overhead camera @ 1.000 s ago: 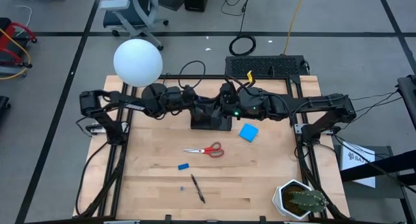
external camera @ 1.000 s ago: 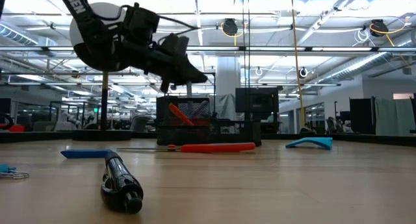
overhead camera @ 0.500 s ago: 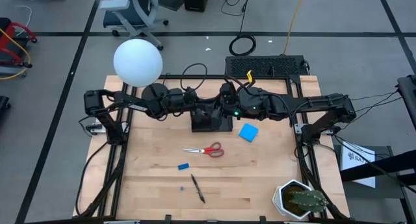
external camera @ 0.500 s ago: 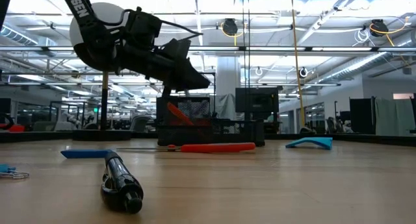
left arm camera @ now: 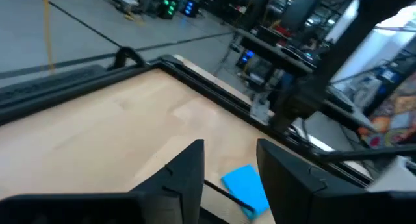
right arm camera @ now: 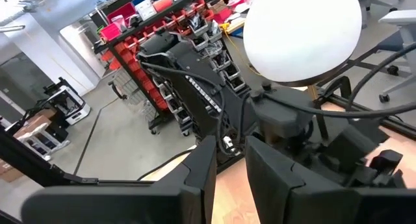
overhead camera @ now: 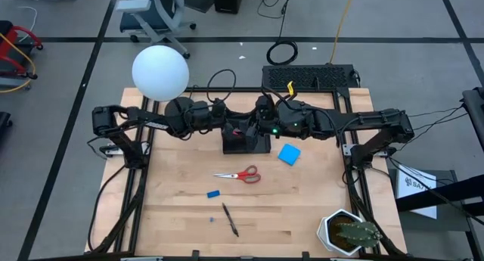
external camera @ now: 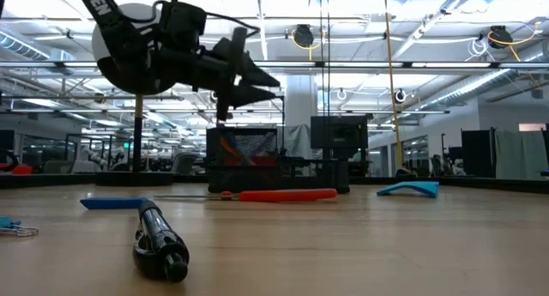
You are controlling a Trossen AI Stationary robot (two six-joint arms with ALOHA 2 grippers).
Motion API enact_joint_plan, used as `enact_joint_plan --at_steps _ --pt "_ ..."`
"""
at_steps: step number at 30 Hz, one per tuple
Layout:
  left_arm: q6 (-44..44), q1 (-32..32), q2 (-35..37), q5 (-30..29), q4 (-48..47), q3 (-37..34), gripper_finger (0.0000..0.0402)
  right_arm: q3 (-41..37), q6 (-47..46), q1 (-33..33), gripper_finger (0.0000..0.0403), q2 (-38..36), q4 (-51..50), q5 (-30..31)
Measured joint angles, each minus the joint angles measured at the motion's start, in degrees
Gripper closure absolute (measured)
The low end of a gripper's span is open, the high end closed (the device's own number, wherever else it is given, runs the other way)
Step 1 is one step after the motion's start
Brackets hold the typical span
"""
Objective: Pick and place office supplies into organizer
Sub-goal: Put the black pen into the black desk organizer
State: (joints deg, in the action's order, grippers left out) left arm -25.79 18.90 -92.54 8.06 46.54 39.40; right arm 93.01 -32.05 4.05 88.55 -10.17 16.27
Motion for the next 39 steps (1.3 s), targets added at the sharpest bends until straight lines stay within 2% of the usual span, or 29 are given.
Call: enact_joint_plan --at_steps 4,16,25,32,39 --pt "-0.54 -0.75 4.55 1.08 -3.20 0.02 0.0255 0.00 2.62 0.02 0.0330 0.00 -0.01 -0.02" --pt "3.26 -4.68 22.40 1.00 -29.23 0.02 0.0254 0.00 4.87 0.04 0.0330 -0.13 0.03 -0.04" --pt "2.68 -11.07 32.48 0.95 -37.06 0.02 0.0254 0.00 5.83 0.04 0.0330 -0.15 0.04 -0.06" --pt "2.79 -18.29 35.42 0.93 -40.68 0.24 0.0254 0.00 5.96 0.04 0.0330 -0.17 0.04 -0.07" --pt "9.39 -26.05 33.36 -0.19 -56.19 7.34 0.0254 0.00 5.94 0.17 0.0330 -0.20 0.02 -0.71"
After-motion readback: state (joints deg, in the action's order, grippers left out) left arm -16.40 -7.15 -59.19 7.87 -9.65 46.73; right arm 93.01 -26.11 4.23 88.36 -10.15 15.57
